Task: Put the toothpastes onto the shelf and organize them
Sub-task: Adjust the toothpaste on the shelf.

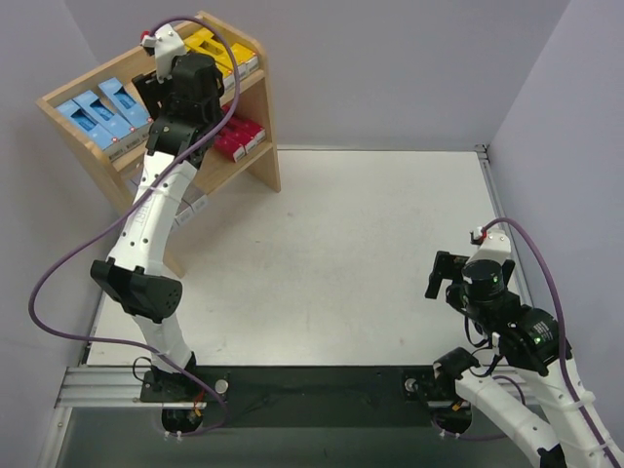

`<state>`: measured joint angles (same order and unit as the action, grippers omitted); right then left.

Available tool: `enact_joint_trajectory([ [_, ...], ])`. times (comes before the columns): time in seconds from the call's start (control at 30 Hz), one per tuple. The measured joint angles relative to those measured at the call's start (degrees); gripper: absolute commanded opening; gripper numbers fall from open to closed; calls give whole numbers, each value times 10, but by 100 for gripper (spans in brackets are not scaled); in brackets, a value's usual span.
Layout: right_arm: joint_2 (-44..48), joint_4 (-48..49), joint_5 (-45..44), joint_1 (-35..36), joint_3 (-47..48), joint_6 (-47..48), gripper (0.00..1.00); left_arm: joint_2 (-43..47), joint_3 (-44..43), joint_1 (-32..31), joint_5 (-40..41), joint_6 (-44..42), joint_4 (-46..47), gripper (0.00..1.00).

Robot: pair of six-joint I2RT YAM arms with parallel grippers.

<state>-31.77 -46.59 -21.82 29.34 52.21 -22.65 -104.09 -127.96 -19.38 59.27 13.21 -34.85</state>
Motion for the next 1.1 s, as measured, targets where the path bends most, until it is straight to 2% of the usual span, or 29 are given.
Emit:
enact_joint_trajectory([
  [0.4,0,-8,0,0,5,0,95,-5,1,11,27,-5,18,79],
  [0.47,0,-9,0,0,5,0,95,-5,3,13,31,-10,24,82],
  [0.63,0,-8,0,0,5,0,95,-4,20,14,33,-42,66,83],
  [0.87,0,-9,0,0,5,0,95,24,75,3,31,-140,200,86],
  [1.1,0,-9,0,0,5,0,95,62,80,-20,42,-253,323,87],
])
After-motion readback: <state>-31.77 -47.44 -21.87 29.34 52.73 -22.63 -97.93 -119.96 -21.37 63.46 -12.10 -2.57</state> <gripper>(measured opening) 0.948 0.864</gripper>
